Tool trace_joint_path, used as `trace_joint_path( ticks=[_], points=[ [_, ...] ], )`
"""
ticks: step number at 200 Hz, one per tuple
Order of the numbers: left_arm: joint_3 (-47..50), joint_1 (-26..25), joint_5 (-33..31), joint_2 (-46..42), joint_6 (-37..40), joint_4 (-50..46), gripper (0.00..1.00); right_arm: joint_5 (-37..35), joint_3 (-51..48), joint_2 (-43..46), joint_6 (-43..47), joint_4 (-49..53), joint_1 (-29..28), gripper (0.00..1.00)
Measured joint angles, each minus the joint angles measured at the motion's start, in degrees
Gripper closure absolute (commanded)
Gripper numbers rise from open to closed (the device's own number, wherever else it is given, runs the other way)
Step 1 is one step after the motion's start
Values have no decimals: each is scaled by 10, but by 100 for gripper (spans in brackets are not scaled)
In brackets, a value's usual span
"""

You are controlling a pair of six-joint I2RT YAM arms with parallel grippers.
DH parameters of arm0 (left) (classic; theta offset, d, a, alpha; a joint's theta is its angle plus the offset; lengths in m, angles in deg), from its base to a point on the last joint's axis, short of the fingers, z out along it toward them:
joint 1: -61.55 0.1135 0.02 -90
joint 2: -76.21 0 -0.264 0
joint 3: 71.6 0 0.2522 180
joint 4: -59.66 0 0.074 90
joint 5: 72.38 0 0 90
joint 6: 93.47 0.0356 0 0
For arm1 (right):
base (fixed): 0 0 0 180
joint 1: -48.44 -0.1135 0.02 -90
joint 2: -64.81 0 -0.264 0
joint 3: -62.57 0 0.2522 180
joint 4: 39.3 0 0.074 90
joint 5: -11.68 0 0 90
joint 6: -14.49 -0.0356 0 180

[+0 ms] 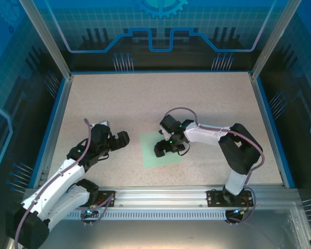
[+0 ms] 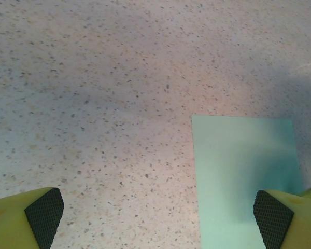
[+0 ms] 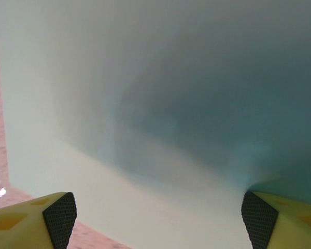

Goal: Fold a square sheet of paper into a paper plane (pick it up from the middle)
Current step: Move the square sheet of paper to the center of the table.

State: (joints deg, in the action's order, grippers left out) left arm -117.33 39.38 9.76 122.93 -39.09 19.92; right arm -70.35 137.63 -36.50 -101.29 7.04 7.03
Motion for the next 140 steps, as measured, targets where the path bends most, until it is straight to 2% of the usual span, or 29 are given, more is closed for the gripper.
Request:
trace_joint_path(
  ticks=[21,41,69,88,104,140],
  points=[
    [0,0,15,1,6,17,1,-16,29,0,42,44,38,13],
    [0,0,22,3,17,23,2,-21,73,0,50,70,43,13],
    [0,0,22,5,28,23,1,-65,136,-4,20,91,9,11],
    [0,0,21,5,28,23,1,-102,183,-30,-8,102,-35,12],
    [0,0,21,6,28,23,1,-106,201,-58,-24,92,-60,12],
    [0,0,21,9,28,23,1,-101,203,-120,-42,76,-58,12]
  ],
)
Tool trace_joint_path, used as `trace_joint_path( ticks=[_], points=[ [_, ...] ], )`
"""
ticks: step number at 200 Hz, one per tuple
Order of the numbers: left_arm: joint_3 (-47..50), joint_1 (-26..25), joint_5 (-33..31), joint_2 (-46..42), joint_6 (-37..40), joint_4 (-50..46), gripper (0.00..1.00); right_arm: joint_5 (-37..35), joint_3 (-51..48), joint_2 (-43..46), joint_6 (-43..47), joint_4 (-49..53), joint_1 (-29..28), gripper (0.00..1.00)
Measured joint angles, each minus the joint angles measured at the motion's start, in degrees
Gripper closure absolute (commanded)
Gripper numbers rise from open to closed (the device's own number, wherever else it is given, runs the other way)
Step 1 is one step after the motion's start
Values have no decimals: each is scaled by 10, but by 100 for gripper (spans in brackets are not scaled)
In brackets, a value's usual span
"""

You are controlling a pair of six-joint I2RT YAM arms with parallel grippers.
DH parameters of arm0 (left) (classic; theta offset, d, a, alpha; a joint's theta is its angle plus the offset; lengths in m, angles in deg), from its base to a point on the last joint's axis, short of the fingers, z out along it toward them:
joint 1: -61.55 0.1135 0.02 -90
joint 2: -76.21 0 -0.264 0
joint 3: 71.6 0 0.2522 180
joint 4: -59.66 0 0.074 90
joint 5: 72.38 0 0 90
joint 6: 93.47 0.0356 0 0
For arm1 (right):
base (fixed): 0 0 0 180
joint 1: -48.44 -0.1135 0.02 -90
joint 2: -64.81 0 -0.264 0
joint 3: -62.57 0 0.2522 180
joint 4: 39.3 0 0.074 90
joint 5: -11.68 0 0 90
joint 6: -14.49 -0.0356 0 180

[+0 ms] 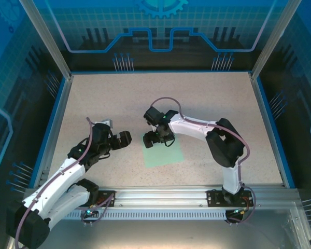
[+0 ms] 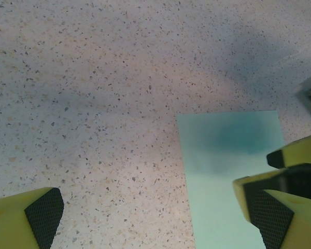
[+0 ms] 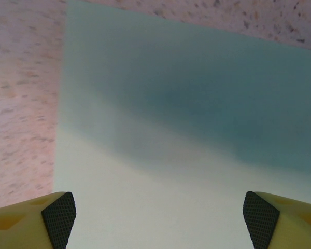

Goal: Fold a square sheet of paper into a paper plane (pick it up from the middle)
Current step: Move the square sheet of paper to the center of the table.

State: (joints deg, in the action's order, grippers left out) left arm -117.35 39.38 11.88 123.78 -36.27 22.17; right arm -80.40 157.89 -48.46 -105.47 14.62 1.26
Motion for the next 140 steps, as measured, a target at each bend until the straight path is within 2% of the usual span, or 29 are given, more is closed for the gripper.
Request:
trace_joint_path(
  ticks=[32,84,114,140],
  points=[
    [0,0,0,-1,2,0,2,15,-9,-21,-1,-16,20,12],
    [0,0,0,-4,4,-1,1,47,-64,11,2,-53,75,12],
    [0,0,0,-4,4,-1,2,41,-71,20,10,-46,95,11],
    [0,0,1,-4,4,1,1,7,-68,24,16,-19,87,5]
  ],
)
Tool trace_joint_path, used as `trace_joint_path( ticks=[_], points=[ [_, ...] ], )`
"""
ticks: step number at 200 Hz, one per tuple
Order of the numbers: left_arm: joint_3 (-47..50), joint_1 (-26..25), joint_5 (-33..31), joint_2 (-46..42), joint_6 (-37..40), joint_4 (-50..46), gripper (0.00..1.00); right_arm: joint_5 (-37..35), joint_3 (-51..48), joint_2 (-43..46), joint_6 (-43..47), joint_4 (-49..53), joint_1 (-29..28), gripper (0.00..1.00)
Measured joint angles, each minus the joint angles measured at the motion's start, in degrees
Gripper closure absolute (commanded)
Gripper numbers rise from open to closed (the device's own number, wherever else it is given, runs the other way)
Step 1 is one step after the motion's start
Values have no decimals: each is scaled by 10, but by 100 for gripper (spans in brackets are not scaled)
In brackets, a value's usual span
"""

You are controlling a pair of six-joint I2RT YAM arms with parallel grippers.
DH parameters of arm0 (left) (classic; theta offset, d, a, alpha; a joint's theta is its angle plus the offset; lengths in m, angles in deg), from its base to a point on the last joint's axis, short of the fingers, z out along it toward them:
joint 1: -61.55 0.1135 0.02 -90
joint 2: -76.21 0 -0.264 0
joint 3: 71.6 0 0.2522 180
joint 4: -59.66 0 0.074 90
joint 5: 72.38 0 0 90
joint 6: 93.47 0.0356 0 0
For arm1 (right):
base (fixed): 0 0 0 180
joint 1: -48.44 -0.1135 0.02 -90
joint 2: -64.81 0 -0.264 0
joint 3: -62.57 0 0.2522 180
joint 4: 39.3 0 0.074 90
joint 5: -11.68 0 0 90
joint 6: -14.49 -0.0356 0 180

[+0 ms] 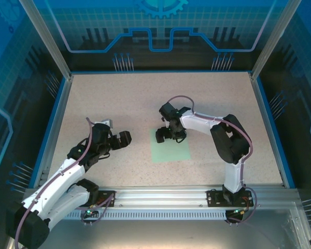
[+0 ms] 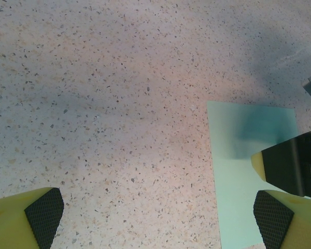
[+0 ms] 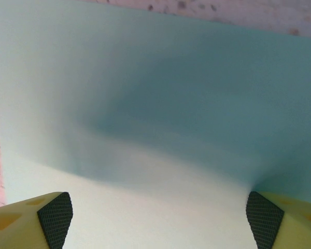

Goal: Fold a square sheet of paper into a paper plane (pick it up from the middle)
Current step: Move the square sheet of paper to the center of the table, then fold the square sheet of paper in half at the center of the table.

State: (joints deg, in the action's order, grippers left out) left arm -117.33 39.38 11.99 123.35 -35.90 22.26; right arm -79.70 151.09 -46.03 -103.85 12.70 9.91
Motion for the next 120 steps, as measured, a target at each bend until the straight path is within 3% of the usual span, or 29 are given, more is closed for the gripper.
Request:
trace_joint_path(
  ticks=[48,120],
  points=[
    [0,0,15,13,-6,8,1,-90,68,1,-5,95,-58,1],
    [4,0,63,80,-18,52,1,-98,78,-21,-56,124,-66,1]
  ],
)
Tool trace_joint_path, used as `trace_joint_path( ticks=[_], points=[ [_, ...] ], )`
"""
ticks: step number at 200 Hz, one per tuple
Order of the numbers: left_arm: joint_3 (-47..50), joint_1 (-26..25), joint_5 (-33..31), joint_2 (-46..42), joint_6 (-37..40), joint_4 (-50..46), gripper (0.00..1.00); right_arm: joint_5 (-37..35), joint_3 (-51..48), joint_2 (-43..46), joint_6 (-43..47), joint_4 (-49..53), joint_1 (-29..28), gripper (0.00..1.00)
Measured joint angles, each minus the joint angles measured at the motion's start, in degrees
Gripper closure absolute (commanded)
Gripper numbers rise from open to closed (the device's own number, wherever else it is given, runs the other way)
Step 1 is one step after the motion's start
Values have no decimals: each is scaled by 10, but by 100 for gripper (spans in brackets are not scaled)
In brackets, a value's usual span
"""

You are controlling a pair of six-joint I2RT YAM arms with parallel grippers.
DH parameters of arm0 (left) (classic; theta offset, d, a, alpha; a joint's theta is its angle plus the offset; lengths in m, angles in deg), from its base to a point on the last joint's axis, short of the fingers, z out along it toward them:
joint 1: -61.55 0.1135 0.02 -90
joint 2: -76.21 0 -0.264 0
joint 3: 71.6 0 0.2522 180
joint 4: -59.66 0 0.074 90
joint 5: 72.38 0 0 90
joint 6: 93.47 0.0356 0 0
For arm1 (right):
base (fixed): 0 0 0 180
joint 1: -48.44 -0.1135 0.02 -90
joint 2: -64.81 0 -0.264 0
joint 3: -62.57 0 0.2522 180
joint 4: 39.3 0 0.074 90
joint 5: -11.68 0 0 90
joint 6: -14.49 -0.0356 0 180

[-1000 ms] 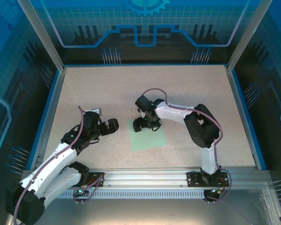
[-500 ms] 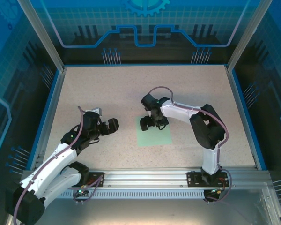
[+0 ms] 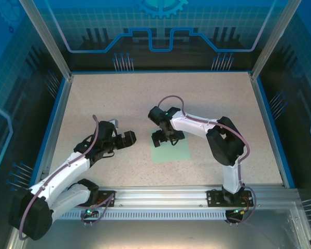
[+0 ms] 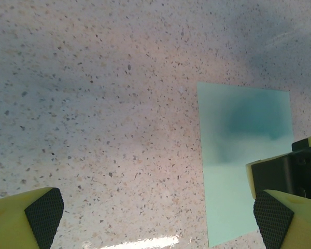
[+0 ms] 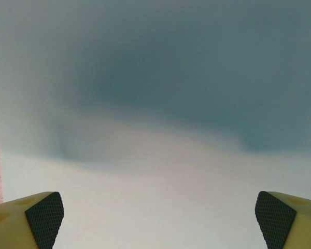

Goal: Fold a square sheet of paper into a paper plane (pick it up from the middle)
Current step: Fold the square sheet of paper in half at the center of the table.

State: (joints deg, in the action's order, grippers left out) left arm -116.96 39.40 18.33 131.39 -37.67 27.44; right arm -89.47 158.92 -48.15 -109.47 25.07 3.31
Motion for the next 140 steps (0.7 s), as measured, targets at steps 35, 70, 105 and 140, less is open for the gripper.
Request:
trace_joint_path(
  ticks=[35,70,105,140],
  points=[
    [0,0,9,10,1,9,2,-37,-4,6,-14,-8,-5,1],
    [0,0,12,10,1,14,2,-55,0,35,-20,-15,-10,1],
    [0,0,13,10,1,21,1,-24,11,28,-26,-14,-6,1],
    [0,0,13,15,1,24,2,-12,23,-11,-41,-8,-6,1]
  ],
)
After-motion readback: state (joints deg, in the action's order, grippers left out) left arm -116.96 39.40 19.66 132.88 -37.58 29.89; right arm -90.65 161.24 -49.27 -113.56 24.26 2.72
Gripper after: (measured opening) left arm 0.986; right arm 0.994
